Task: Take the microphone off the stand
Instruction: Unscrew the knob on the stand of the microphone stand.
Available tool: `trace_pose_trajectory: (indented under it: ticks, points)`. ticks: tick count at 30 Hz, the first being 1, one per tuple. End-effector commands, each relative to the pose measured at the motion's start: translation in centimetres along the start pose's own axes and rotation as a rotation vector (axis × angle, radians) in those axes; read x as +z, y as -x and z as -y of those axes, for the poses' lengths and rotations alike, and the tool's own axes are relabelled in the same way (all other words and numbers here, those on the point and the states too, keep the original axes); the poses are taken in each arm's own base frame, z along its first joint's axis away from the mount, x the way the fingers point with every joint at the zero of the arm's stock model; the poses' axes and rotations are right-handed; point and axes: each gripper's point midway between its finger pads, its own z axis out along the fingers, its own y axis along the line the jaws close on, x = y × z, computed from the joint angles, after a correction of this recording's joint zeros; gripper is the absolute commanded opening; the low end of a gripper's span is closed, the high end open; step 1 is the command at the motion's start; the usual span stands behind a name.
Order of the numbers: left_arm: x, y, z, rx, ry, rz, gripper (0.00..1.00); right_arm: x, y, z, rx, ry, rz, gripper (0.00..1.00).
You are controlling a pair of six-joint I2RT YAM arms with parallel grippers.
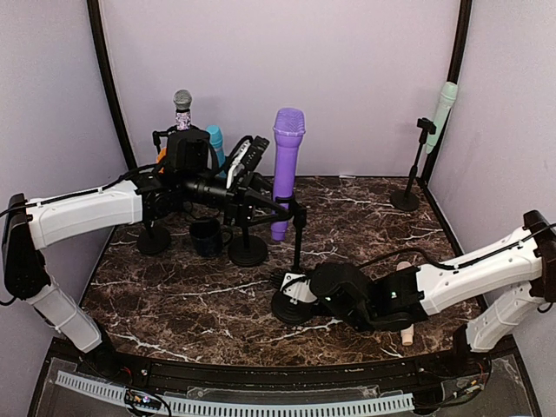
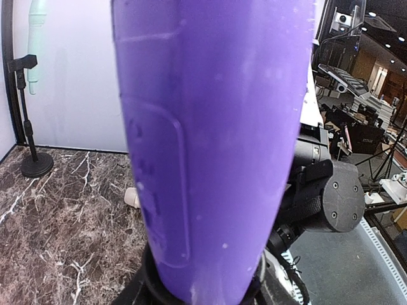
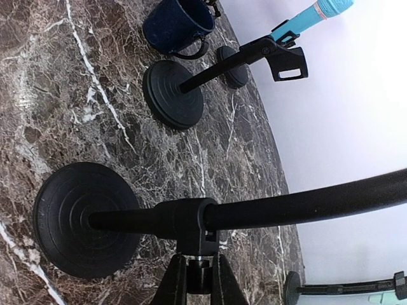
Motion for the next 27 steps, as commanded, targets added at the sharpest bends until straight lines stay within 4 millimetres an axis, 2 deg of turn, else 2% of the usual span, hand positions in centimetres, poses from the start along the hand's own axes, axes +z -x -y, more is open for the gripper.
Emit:
trace_pose_trajectory:
  ticks: [1, 8, 11, 15, 21, 25, 27]
  points:
    - [0.4, -3.7, -0.6, -0.166, -0.006, -0.083, 0.00, 0.8, -0.2, -2.0, -0.164, 0.028, -0.051, 0.00]
    - [0.1, -3.9, -0.8, -0.165, -0.012, -0.088, 0.00, 0.2, 1.7, -0.6, -0.105, 0.003, 0.016, 0.02]
    - [-0.3, -3.8, -1.1, -0.149, -0.002, -0.086, 0.00, -0.4, 2.4, 0.5, -0.058, -0.018, 0.035, 0.20]
    - [-0.6, -4.3, -0.9, -0.133, 0.005, -0.112, 0.00, -1.8, 2.7, 2.1, 0.047, -0.030, 0.059, 0.51]
    - [-1.0, -4.3, -0.2, -0.111, -0.013, -0.119, 0.00, -5.7, 1.6, 4.3, 0.260, 0.017, 0.096, 0.68]
    - [-1.2, -4.5, 0.2, -0.102, -0.020, -0.116, 0.00, -8.1, 1.3, 6.0, 0.513, 0.045, 0.175, 0.80]
    - [-1.3, -4.7, 0.3, -0.096, -0.014, -0.118, 0.00, -8.9, 1.3, 6.4, 0.682, 0.085, 0.220, 0.81]
